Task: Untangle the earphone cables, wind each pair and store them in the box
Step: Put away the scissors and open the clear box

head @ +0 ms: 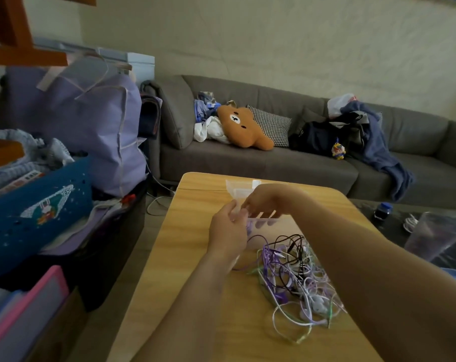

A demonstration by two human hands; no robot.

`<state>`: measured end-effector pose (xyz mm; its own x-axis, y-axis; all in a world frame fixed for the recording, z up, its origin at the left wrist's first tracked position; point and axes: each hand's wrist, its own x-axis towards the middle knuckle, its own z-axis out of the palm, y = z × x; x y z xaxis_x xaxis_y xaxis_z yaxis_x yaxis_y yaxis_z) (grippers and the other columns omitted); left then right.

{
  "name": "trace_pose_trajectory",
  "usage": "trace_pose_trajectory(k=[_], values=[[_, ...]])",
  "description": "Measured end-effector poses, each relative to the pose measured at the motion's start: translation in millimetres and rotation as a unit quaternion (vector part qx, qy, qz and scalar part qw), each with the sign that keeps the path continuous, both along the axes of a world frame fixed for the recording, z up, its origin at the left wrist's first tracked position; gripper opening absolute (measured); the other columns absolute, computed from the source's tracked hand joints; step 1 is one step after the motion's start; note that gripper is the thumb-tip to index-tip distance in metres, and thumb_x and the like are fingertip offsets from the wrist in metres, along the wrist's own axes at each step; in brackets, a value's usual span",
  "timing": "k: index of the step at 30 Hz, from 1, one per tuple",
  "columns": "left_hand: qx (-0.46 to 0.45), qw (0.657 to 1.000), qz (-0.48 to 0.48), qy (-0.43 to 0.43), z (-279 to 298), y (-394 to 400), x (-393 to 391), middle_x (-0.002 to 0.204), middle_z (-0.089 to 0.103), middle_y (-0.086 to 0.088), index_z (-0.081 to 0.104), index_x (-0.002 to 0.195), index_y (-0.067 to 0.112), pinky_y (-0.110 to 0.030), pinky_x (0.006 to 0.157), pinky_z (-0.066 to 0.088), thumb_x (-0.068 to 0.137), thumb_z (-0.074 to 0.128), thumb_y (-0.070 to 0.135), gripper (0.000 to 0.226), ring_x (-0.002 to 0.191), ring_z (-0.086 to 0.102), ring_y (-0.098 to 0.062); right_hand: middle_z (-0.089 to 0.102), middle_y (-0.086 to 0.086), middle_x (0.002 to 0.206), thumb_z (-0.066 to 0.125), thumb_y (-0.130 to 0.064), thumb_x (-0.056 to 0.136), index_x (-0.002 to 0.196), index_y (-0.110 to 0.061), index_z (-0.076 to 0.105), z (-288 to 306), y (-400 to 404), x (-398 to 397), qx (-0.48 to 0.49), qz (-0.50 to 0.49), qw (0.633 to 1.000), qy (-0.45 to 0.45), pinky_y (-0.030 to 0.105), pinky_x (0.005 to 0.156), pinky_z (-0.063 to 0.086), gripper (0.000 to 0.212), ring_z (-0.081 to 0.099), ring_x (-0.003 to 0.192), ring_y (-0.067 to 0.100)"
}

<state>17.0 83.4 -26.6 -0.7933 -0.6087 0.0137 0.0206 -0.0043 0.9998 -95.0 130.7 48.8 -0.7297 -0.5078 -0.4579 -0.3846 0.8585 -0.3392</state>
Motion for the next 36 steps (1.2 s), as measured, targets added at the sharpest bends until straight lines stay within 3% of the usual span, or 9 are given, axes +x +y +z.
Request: trace_pose_trajectory(k=[4, 8, 15, 17, 20, 23, 26, 31, 36], values=[[0.005, 0.999, 0.039, 0.006, 2, 3, -9, 0.128, 0.061, -0.006, 0.050, 0.140, 0.011, -0.010, 0.070, 0.045, 0.104, 0.049, 0.020, 0.038, 0.103, 0.060, -0.014, 0.070, 0.006, 0.119, 0.049, -0.012, 0.101, 0.130, -0.011, 0.060, 10, 19, -3, -0.033, 0.027, 0.996, 0.077, 0.039, 0.086, 0.057, 0.032, 0.070, 0.099, 0.023], [0.002, 0.998, 0.070, -0.005, 2, 4, -18, 0.111, 0.062, -0.003, 0.056, 0.126, 0.009, -0.013, 0.058, 0.044, 0.101, 0.053, 0.021, 0.028, 0.082, 0.057, -0.007, 0.073, 0.003, 0.094, 0.048, 0.003, 0.094, 0.106, -0.012, 0.072, 10, 53, 10, -0.313, 0.003, 0.944, 0.104, 0.032, 0.073, 0.057, 0.030, 0.068, 0.087, 0.018], [-0.247, 0.943, 0.212, -0.076, 20, 19, -7, 0.131, 0.045, -0.014, 0.050, 0.118, 0.013, -0.043, 0.098, 0.040, 0.089, 0.060, 0.009, 0.030, 0.122, 0.042, -0.033, 0.064, -0.012, 0.082, 0.056, -0.014, 0.098, 0.103, -0.025, 0.069, 8, 135, 36, -0.375, -0.042, 0.900, 0.216, 0.020, 0.061, 0.047, 0.017, 0.060, 0.071, 0.007], [-0.304, 0.942, 0.136, 0.029, 29, 37, 1, 0.115, 0.053, -0.005, 0.056, 0.107, 0.017, -0.042, 0.094, 0.046, 0.085, 0.057, -0.001, 0.028, 0.112, 0.049, -0.026, 0.063, -0.012, 0.084, 0.055, -0.015, 0.099, 0.106, -0.025, 0.067, -7, 160, 47, -0.383, -0.094, 0.888, 0.235, 0.013, 0.051, 0.044, 0.017, 0.061, 0.069, 0.012], [-0.426, 0.903, -0.058, -0.006, 35, 75, 12, 0.119, 0.055, 0.003, 0.063, 0.106, 0.027, -0.038, 0.101, 0.040, 0.087, 0.053, 0.007, 0.029, 0.118, 0.045, -0.018, 0.065, -0.010, 0.089, 0.059, -0.017, 0.097, 0.107, -0.025, 0.067, -35, 185, 60, -0.383, -0.130, 0.888, 0.218, 0.012, 0.053, 0.045, 0.016, 0.063, 0.078, 0.012], [-0.561, 0.800, -0.174, -0.125, 26, 91, 22, 0.153, 0.023, 0.001, 0.040, 0.140, 0.039, -0.046, 0.113, 0.019, 0.090, 0.058, 0.035, 0.053, 0.141, 0.016, -0.023, 0.062, -0.009, 0.100, 0.065, -0.022, 0.092, 0.112, -0.027, 0.068, -50, 197, 60, -0.328, -0.096, 0.907, 0.246, 0.017, 0.063, 0.042, 0.021, 0.058, 0.085, 0.006], [-0.581, 0.751, -0.244, -0.197, 2, 93, 31, 0.162, -0.016, 0.004, 0.024, 0.145, 0.047, -0.056, 0.118, 0.005, 0.085, 0.060, 0.057, 0.071, 0.149, -0.012, -0.025, 0.051, -0.004, 0.117, 0.067, -0.020, 0.088, 0.120, -0.029, 0.063, -54, 210, 60, -0.316, -0.122, 0.901, 0.270, 0.027, 0.082, 0.044, 0.034, 0.053, 0.108, 0.014], [-0.605, 0.756, -0.184, -0.169, -9, 80, 33, 0.138, 0.032, 0.003, 0.049, 0.124, 0.037, -0.037, 0.100, 0.036, 0.083, 0.067, 0.052, 0.047, 0.125, 0.037, -0.022, 0.050, -0.006, 0.116, 0.066, -0.015, 0.085, 0.126, -0.031, 0.058, -58, 223, 60, -0.262, -0.109, 0.928, 0.243, 0.036, 0.095, 0.048, 0.044, 0.049, 0.114, 0.016], [-0.544, 0.816, -0.121, -0.153, -1, 67, 31, 0.119, 0.041, 0.007, 0.054, 0.110, 0.029, -0.039, 0.081, 0.050, 0.092, 0.066, 0.023, 0.022, 0.095, 0.055, -0.018, 0.045, -0.006, 0.113, 0.060, -0.016, 0.091, 0.130, -0.028, 0.057, -71, 212, 67, -0.231, -0.034, 0.949, 0.214, 0.024, 0.090, 0.040, 0.041, 0.050, 0.110, 0.016]])
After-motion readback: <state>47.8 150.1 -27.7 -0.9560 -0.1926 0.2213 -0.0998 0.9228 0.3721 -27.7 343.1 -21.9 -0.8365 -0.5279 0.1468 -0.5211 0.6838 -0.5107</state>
